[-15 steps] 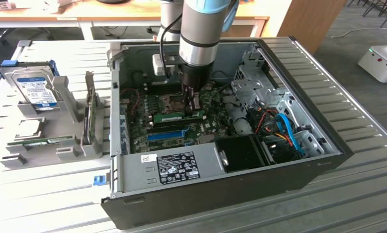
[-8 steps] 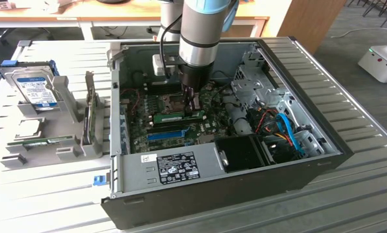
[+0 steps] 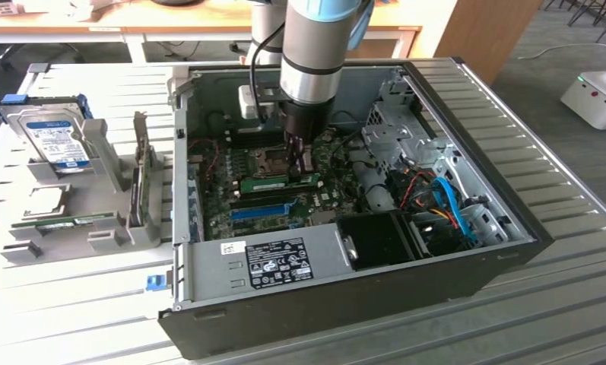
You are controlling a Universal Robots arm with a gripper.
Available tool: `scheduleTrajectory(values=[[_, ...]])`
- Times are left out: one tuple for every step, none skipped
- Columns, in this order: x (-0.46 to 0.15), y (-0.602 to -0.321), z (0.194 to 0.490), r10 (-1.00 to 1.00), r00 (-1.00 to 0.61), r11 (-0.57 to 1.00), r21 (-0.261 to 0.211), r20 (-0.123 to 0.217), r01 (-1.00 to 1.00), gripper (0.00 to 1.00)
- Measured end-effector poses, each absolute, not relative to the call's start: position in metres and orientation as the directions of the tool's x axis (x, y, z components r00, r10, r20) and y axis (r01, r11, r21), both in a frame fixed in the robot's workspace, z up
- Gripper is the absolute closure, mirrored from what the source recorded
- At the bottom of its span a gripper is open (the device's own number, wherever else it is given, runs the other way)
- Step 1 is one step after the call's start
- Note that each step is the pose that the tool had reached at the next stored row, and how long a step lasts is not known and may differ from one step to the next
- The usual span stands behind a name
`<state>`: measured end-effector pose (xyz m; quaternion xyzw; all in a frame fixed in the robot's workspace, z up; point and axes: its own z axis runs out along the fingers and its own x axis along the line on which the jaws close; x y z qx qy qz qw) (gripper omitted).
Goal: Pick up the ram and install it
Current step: 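Insert the ram into the slot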
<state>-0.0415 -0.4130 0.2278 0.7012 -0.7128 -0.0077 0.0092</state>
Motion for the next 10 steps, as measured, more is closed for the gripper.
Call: scheduleTrajectory(values=[[-0.0416,-0.413,0.2278,-1.0,-0.016,0.016,0.024,0.002,-1.0,0.88],[-0.0416,-0.413,0.2278,-1.0,-0.016,0.016,0.024,0.002,-1.0,0.88],[-0.0416,-0.413,0.2278,-1.0,-0.016,0.016,0.024,0.002,-1.0,0.88],[-0.0416,-0.413,0.2278,-1.0,-0.016,0.016,0.024,0.002,-1.0,0.88],[-0.0416,-0.413,0.2278,-1.0,-0.016,0.016,0.024,0.002,-1.0,0.88],[-0.0416,-0.4131,0.2277,-1.0,-0.016,0.016,0.024,0.003,-1.0,0.88],[-0.0416,-0.4131,0.2274,-1.0,-0.016,0.016,0.024,0.002,-1.0,0.88],[-0.0416,-0.4131,0.2272,-1.0,-0.016,0.016,0.024,0.002,-1.0,0.88],[-0.0416,-0.413,0.227,-1.0,-0.016,0.016,0.024,0.002,-1.0,0.88],[-0.0416,-0.413,0.2268,-1.0,-0.016,0.016,0.024,0.002,-1.0,0.88]])
